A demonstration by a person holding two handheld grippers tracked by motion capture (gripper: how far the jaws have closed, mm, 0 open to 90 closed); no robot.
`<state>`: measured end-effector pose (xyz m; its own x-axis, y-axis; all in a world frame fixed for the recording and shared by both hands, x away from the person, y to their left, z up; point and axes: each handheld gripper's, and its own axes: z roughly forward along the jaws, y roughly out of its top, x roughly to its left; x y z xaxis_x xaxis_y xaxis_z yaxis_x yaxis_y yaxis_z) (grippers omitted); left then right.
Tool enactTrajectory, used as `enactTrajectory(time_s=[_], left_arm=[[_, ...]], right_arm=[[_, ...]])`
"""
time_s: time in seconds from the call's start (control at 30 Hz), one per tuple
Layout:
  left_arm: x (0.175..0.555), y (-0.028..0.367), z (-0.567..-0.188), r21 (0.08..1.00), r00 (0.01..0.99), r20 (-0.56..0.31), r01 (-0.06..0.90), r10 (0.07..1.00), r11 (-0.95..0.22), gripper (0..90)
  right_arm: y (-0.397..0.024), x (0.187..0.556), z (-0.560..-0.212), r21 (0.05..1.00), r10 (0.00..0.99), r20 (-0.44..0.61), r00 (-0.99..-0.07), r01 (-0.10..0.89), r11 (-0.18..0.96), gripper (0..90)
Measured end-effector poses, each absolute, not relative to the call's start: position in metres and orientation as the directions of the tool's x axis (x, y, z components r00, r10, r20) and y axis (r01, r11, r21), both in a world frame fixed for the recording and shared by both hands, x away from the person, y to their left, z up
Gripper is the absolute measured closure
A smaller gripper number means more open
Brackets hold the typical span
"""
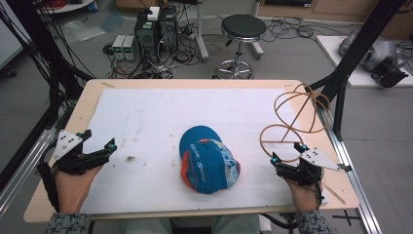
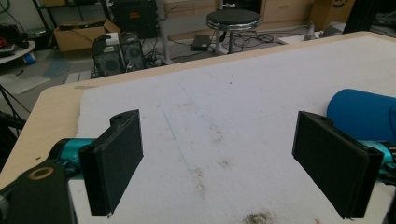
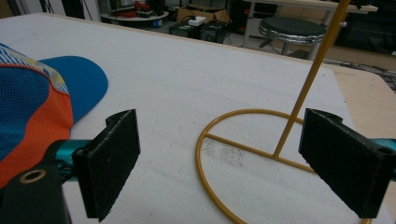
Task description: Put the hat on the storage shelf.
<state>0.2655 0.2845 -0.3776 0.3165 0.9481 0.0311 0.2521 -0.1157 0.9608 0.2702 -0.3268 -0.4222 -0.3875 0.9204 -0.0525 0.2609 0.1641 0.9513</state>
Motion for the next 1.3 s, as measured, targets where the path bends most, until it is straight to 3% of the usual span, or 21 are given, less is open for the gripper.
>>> enactTrajectory(time_s=[0.5,1.3], left_arm=[[0.267,0.282,-0.378,0.957,0.316,0.033,0.264,0.948,-0.121,16.6],[0.253,0.291,-0.375,0.962,0.295,0.049,0.244,0.954,-0.125,16.6]], right_arm=[[-0.324,0.268,-0.418,0.957,0.915,-0.04,-0.401,0.247,0.15,11.6],[-0.244,0.273,-0.392,0.973,0.781,-0.022,-0.624,0.165,0.16,11.9]])
